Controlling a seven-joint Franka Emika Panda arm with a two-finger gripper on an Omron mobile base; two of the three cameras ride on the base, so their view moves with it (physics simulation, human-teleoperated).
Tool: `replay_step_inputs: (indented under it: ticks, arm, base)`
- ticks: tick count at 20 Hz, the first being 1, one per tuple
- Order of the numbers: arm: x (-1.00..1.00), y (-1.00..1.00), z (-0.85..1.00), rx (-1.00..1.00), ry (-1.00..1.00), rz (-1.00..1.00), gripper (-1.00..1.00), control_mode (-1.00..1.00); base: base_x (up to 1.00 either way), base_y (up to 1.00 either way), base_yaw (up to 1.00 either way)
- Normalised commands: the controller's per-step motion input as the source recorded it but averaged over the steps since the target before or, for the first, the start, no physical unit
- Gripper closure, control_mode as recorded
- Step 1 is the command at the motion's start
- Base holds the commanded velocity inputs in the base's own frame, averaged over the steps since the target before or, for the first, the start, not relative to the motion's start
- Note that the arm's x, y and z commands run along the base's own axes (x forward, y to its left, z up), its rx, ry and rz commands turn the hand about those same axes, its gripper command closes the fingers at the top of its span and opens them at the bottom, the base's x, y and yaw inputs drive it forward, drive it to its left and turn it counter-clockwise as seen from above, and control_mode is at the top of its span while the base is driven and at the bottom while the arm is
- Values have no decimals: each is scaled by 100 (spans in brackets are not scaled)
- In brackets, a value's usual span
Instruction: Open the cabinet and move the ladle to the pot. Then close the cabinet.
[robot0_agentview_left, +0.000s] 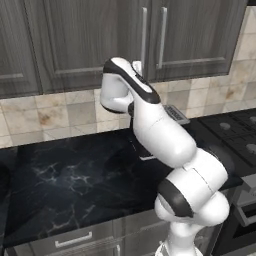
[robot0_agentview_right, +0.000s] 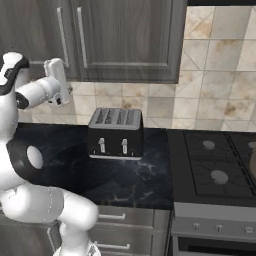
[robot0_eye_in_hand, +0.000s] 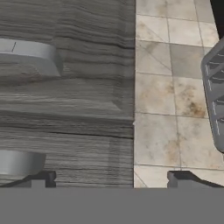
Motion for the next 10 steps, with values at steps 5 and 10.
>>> replay_step_inputs:
  ticks: [5, 10]
  arm:
    - [91, 8, 0, 0, 40, -8, -100, -100]
    - [50, 2, 0, 0, 10, -2, -100, -100]
  base:
    - [0, 0, 0]
    - [0, 0, 0]
